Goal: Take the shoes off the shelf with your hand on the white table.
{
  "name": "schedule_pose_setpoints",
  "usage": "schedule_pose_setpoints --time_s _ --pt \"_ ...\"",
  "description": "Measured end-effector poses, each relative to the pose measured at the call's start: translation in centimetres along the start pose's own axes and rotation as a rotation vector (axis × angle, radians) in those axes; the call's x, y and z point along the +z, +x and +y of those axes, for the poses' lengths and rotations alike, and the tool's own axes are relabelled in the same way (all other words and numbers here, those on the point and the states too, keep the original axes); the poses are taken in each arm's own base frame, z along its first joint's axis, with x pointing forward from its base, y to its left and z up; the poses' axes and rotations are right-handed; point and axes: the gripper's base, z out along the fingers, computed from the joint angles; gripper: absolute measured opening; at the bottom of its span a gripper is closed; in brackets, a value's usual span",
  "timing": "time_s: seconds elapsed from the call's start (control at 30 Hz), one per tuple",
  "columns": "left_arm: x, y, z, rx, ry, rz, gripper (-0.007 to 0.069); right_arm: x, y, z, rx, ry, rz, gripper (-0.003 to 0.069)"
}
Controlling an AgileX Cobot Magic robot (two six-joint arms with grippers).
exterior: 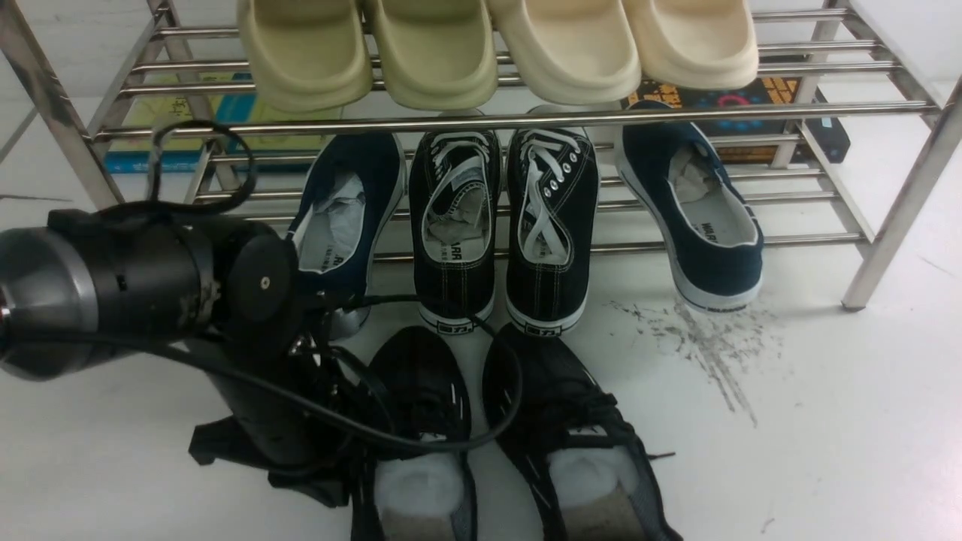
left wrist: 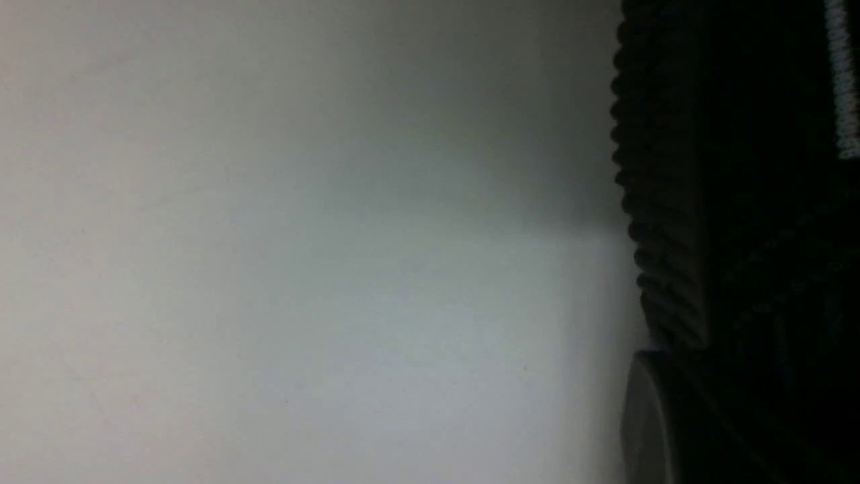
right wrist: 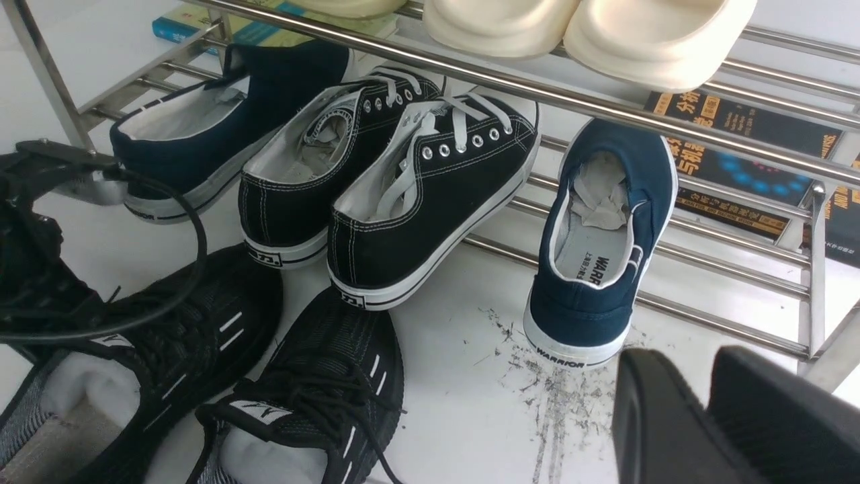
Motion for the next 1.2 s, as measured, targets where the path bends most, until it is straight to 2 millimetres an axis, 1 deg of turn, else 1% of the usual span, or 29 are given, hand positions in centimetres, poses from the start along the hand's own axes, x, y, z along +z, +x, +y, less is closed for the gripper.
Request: schedule_pose_setpoints --time_s 0.13,0.23,0.27,0.3,0.33,0.37,0.43,0.5,0.53,0.57,0.6,0.67,0.7,0.73,0.77,0.8,0.83,0.9,1.0,1.1,1.13,1.17,1.2 --pt "-0.2 0.5 0.2 0.023 -0.021 0.053 0.0001 0.0 0.0 0.0 0.001 0.0 0.0 0.0153" --pt "-1.3 1.0 0.4 0.051 -0.029 0.058 0.0002 0.0 0.0 0.0 0.012 -0.001 0.01 0.0153" --pt "-2.3 1.4 0.6 0.061 -0.037 0.044 0.0003 -0.1 0.0 0.0 0.027 -0.005 0.023 0.0153" --pt "-2.5 1.4 0.6 0.06 -0.034 0.038 0.0003 -0.2 0.0 0.0 0.031 -0.006 0.026 0.0153" --pt "-3.3 1.7 0.9 0.065 -0.046 0.023 0.0005 -0.3 0.0 0.0 0.051 -0.01 0.042 0.0148" --pt "-5.2 2.3 1.5 0.06 -0.07 -0.029 0.0006 -0.8 -0.2 -0.1 0.089 -0.012 0.078 0.0134" --pt "-7.0 3.0 2.1 0.049 -0.095 -0.078 0.0008 -1.3 -0.4 -0.3 0.118 -0.008 0.111 0.0106" --pt "-9.8 4.0 3.0 0.028 -0.125 -0.15 0.0009 -2.0 -0.8 -0.6 0.134 -0.002 0.15 0.0045" --pt "-9.9 4.0 3.1 0.029 -0.133 -0.147 0.0009 -2.1 -0.8 -0.7 0.136 -0.001 0.153 0.0045" --pt "-11.0 4.4 3.3 0.019 -0.137 -0.177 0.001 -2.4 -1.0 -0.8 0.132 0.001 0.165 0.0017" --pt "-12.6 4.8 3.7 0.009 -0.146 -0.217 0.0012 -2.8 -1.1 -1.0 0.126 0.006 0.183 -0.0008" --pt "-14.6 5.1 3.9 0.0 -0.134 -0.281 0.0012 -2.9 -1.3 -1.0 0.11 0.018 0.215 -0.0015" --pt "-15.9 5.3 3.9 -0.005 -0.117 -0.325 0.0012 -2.7 -1.3 -0.8 0.096 0.024 0.24 -0.0015" --pt "-16.0 5.3 3.9 -0.005 -0.116 -0.328 0.0012 -2.6 -1.3 -0.7 0.091 0.024 0.244 -0.0015" --pt "-17.2 5.5 3.9 -0.009 -0.096 -0.369 0.0015 -2.0 -1.3 -0.1 0.065 0.026 0.28 -0.0015" --pt "-17.9 5.5 3.8 -0.011 -0.083 -0.393 0.0017 -1.0 -1.2 0.7 0.029 0.027 0.326 -0.0015" --pt "-18.1 5.5 3.8 -0.011 -0.081 -0.397 0.0017 -1.1 -1.1 0.7 0.026 0.024 0.328 -0.0015" --pt "-19.1 5.4 3.7 -0.014 -0.063 -0.43 0.0023 1.3 -0.9 2.7 -0.055 0.028 0.429 -0.0013" --pt "-19.3 5.4 3.6 -0.023 -0.056 -0.438 0.0034 3.6 -1.0 4.6 -0.109 0.038 0.504 -0.0013" --pt "-19.3 5.4 3.6 -0.034 -0.049 -0.436 0.0052 5.7 -1.6 6.3 -0.141 0.047 0.546 -0.0013" --pt "-19.3 5.4 3.6 -0.035 -0.048 -0.436 0.0056 5.7 -1.7 6.4 -0.139 0.043 0.542 -0.0013" --pt "-19.3 5.4 3.5 -0.04 -0.043 -0.434 0.0074 6.9 -2.4 6.8 -0.134 0.055 0.562 -0.0015" --pt "-19.3 5.4 3.5 -0.041 -0.041 -0.432 0.0082 7.4 -2.7 6.9 -0.127 0.06 0.571 -0.0015"
